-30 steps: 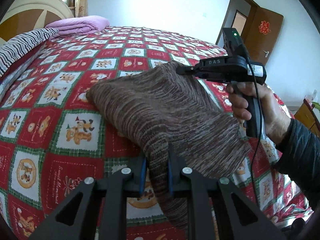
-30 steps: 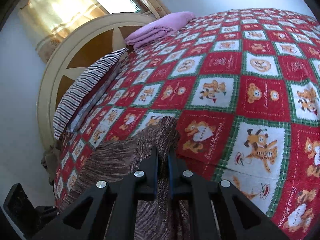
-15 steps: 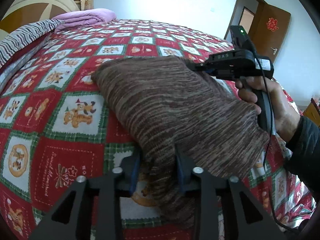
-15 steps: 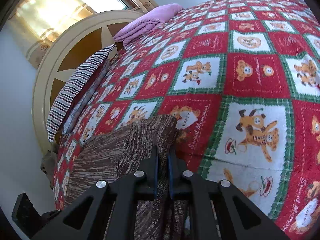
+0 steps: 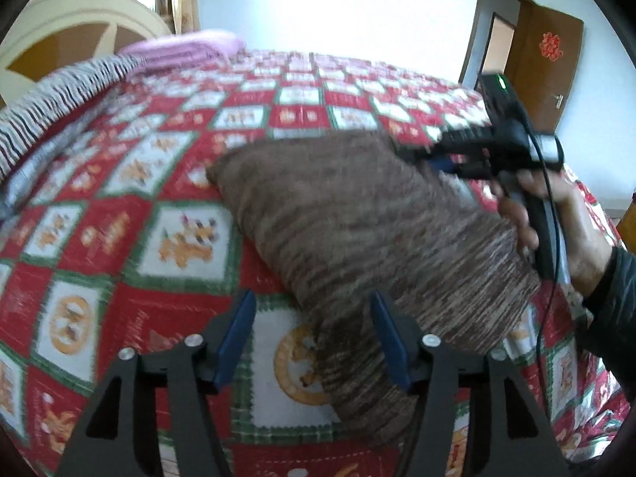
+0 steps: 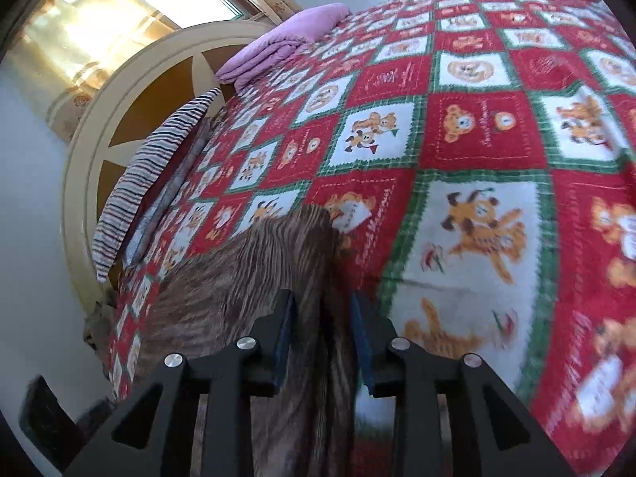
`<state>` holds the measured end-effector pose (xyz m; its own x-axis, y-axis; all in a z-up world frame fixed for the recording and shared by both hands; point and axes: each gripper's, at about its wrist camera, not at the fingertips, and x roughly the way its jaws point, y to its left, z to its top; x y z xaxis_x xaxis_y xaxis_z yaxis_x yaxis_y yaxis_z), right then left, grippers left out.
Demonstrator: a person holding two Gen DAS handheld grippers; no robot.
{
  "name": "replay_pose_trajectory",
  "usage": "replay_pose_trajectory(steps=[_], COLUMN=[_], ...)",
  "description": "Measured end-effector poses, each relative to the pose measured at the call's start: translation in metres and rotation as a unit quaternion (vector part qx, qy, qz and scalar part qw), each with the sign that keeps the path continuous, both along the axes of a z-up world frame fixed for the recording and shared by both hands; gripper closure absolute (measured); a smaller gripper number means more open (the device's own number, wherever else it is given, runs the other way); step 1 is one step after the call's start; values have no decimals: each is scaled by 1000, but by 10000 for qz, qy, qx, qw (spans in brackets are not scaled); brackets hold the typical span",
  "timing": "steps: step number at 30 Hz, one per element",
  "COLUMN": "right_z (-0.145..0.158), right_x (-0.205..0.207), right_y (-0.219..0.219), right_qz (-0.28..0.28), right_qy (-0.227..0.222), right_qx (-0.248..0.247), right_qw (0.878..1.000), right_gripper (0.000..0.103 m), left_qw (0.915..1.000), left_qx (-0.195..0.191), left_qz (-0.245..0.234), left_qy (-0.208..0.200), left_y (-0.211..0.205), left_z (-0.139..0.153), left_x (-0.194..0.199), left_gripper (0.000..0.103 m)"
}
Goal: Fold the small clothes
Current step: 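Lower the folded sweater onto the quilt and open the right tool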
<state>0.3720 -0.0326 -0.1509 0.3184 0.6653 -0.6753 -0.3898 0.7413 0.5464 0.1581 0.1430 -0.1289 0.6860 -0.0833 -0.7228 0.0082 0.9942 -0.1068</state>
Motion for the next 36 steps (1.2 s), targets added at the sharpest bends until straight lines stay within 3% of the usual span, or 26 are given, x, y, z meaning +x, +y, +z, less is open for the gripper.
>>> replay_pose_trajectory(steps=[1,3,4,7,9,10,12,14,17,24,30,34,36], right_z=[4,12,16,20,18,16,9,0,-9,-2,39,67,80], right_x=[-8,-27,-40,-79,-102,-115,-135,-141,-143,-161,-205,-234,-246], right_y=[-4,-16,-22,-30,-33,-35,-33,-37,-48,-56,-53,-44,-41], right_qz=[43,168,237,439,544,628,660,452,201,-467,-821,-841,-836], right_qy=[-50,-83,-105,-243,-239,-234,-312,-269,-147,-362,-1101,-1639,-1903], right_qx=[27,204,283,-10,-193,-253,-702,-932,-729,-654,-876,-920,-916], right_qw=[10000,9996,9993,9987,9980,9974,9949,9943,9970,9961,9866,9786,9739], right_gripper=[61,39,38,38,41,58,77,77,78,74,72,60,59], left_qw=[9999,9989,9981,9952,9933,9932,9924,9934,9935,9922,9915,9906,9904], left_qx=[9,44,129,491,763,785,840,563,355,390,556,444,373], left_qz=[34,156,262,550,763,786,898,993,1075,1179,1051,1015,966], left_qy=[-139,-437,-536,-637,-415,-335,-106,66,118,-96,-527,-807,-914], left_y=[2,8,11,20,29,31,37,45,51,41,26,18,14], left_z=[7,19,22,15,-1,-8,-23,-33,-34,-16,17,37,44], left_x=[-2,-3,0,18,35,39,47,50,50,19,-25,-41,-46], left_gripper=[30,13,4,4,4,4,3,0,0,0,0,0,0])
